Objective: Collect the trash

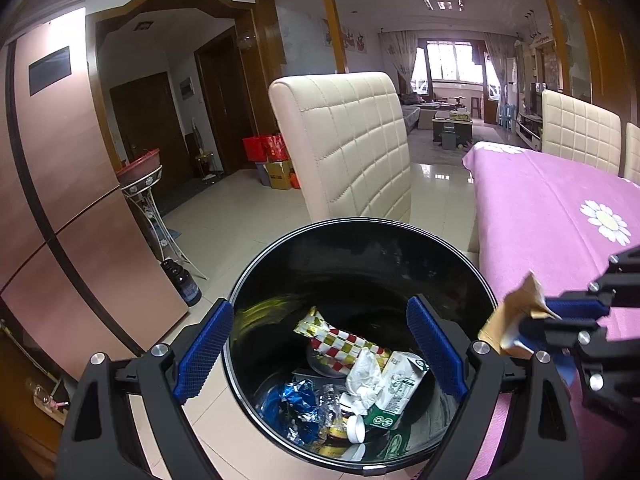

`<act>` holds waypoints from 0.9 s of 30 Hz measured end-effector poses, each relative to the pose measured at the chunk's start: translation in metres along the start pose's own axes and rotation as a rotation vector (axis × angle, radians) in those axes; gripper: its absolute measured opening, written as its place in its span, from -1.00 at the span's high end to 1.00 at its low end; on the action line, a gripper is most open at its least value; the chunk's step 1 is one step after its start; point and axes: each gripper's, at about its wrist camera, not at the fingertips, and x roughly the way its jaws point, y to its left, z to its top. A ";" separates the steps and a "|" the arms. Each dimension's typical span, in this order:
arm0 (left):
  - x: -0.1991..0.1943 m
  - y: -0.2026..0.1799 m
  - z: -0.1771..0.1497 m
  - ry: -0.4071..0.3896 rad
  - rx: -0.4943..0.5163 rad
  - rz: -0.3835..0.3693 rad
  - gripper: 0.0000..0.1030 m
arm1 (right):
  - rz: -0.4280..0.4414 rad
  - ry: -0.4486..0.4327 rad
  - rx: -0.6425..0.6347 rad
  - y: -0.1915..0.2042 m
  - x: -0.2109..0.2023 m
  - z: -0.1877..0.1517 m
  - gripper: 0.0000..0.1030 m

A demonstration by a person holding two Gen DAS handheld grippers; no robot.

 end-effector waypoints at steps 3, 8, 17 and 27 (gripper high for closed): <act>0.000 0.005 -0.002 0.001 -0.011 0.009 -0.68 | 0.006 0.004 0.002 0.001 0.008 0.009 0.78; 0.002 0.015 -0.005 0.006 -0.026 0.023 -0.68 | 0.021 0.026 0.008 0.007 0.027 0.020 0.77; 0.002 0.023 -0.008 0.011 -0.040 0.032 -0.68 | 0.034 0.056 0.082 0.001 0.042 0.028 0.73; 0.000 0.009 -0.006 0.010 -0.020 -0.021 -0.68 | -0.112 0.016 0.130 -0.024 0.027 0.006 -0.66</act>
